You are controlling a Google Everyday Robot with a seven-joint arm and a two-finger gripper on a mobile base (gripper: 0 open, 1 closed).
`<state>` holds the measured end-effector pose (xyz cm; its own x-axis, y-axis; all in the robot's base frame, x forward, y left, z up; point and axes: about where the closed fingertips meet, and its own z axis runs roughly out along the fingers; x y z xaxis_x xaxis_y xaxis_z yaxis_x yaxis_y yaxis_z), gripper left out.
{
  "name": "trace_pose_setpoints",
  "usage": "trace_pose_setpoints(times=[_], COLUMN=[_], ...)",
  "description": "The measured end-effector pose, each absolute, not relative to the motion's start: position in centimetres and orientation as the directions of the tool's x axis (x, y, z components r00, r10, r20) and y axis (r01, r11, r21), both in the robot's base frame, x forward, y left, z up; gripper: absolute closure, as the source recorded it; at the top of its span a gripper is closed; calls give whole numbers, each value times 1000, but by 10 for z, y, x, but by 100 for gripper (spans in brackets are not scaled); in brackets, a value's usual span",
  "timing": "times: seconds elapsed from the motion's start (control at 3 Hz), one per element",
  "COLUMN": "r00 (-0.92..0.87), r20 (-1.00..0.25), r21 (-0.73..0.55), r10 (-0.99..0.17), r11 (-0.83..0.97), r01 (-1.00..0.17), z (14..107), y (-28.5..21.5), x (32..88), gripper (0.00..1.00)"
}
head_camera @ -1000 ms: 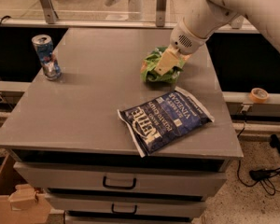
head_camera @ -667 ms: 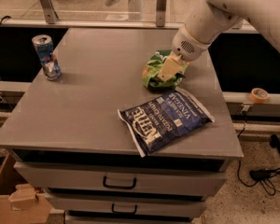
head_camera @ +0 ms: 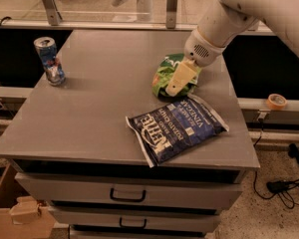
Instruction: Move green rice chip bag near blue chip bag
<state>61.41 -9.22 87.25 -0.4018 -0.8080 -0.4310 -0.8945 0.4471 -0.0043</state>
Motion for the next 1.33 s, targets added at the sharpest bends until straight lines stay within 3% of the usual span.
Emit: trace_pose_setpoints(times=[0.33, 0.67, 1.33], r00=[-386, -354, -165], r20=[-448, -540, -814], r21=[-50, -114, -295], r10=[-806, -763, -557], r11=[454, 483, 641], r01=[-890, -868, -708], z=[883, 907, 1027], y=[-98, -101, -166], x=[632, 661, 716], gripper=[0, 0, 0])
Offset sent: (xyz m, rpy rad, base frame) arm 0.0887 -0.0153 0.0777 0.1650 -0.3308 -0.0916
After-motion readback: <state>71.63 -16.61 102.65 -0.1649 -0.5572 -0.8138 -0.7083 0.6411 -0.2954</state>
